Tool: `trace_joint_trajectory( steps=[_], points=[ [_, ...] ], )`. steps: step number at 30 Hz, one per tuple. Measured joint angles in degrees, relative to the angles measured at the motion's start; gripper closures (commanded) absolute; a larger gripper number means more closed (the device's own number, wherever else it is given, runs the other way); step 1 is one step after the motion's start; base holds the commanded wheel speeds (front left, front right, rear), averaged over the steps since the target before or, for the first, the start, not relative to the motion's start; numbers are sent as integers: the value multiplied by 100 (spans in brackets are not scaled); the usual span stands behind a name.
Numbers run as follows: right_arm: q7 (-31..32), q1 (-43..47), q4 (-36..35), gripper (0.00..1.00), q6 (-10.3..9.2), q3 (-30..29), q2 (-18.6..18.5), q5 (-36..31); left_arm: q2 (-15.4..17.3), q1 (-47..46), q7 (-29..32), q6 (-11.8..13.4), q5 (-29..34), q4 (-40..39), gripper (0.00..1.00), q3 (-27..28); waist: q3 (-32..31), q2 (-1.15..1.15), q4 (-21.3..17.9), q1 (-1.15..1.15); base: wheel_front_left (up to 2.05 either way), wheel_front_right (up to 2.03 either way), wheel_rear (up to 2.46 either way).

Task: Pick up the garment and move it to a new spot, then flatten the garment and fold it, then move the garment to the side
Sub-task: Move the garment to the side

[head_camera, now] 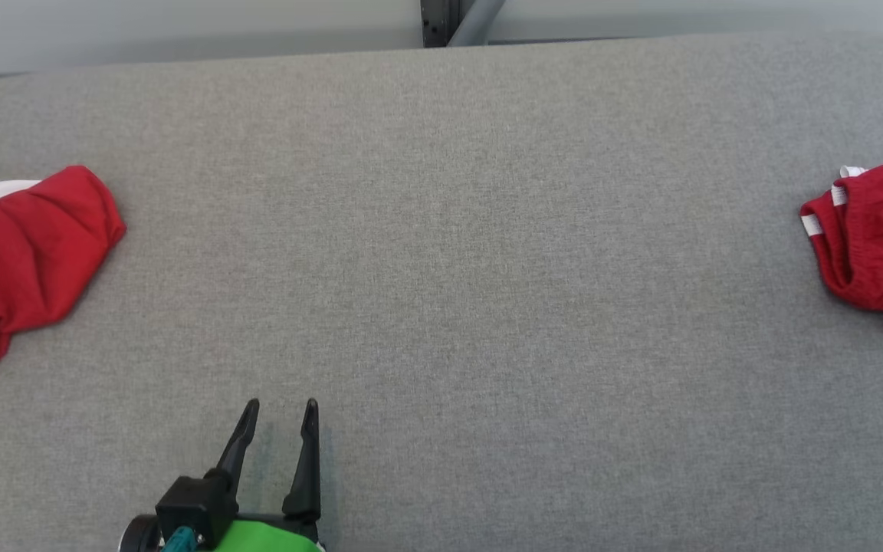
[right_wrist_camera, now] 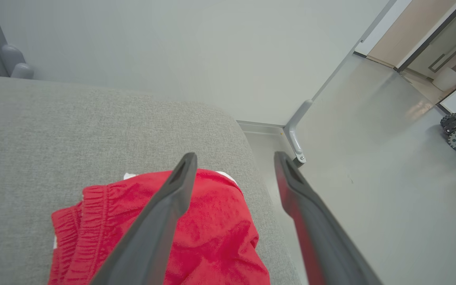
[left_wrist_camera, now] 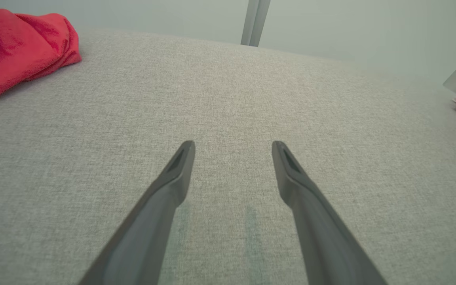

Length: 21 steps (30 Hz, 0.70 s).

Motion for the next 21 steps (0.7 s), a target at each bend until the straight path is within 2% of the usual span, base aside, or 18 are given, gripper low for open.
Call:
trace_joint_trajectory(
  steps=[2,6,11,15,18,21],
  points=[
    [-391,231,-176,0,0,-31,192,36,1,152,0,12,-36,18,0,5,-159,0,3,0,0,0,0],
    [-622,961,-918,0,0,-98,497,287,1,471,0,51,-81,49,0,38,-520,0,16,0,0,0,0],
    [-644,2640,-3205,0,0,-238,1039,766,1,712,0,68,-81,35,0,190,-980,0,59,-1,0,0,0],
    [-645,4012,-5002,0,0,-338,1616,916,-1,726,0,58,-54,-12,0,298,-1252,0,112,-1,0,0,0],
    [-645,4854,-5725,0,0,-288,1922,697,2,712,0,22,-47,-8,0,396,-1369,0,186,-1,0,0,0],
    [-645,5287,-6013,0,0,-200,2195,604,1,656,0,-36,-15,20,0,423,-1424,0,276,-1,0,0,0]
  ],
)
